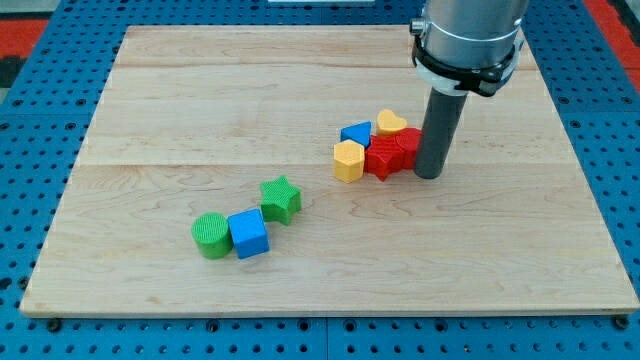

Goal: Move the red circle to the bottom of the yellow heart

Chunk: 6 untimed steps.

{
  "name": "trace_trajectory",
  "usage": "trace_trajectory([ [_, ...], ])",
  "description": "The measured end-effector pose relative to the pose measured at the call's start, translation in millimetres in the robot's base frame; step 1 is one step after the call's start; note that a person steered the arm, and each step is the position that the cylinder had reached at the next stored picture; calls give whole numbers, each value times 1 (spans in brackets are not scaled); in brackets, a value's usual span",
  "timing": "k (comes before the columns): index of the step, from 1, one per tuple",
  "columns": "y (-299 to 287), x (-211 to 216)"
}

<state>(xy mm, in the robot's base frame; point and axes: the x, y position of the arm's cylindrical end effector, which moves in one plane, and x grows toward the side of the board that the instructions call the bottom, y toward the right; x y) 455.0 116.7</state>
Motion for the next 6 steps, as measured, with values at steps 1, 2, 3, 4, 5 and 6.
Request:
trace_trajectory([
  [1, -18, -8],
  [2, 11, -8],
  [3, 36, -24],
  [4, 11, -52],
  [5, -13, -62],
  [6, -27, -72],
])
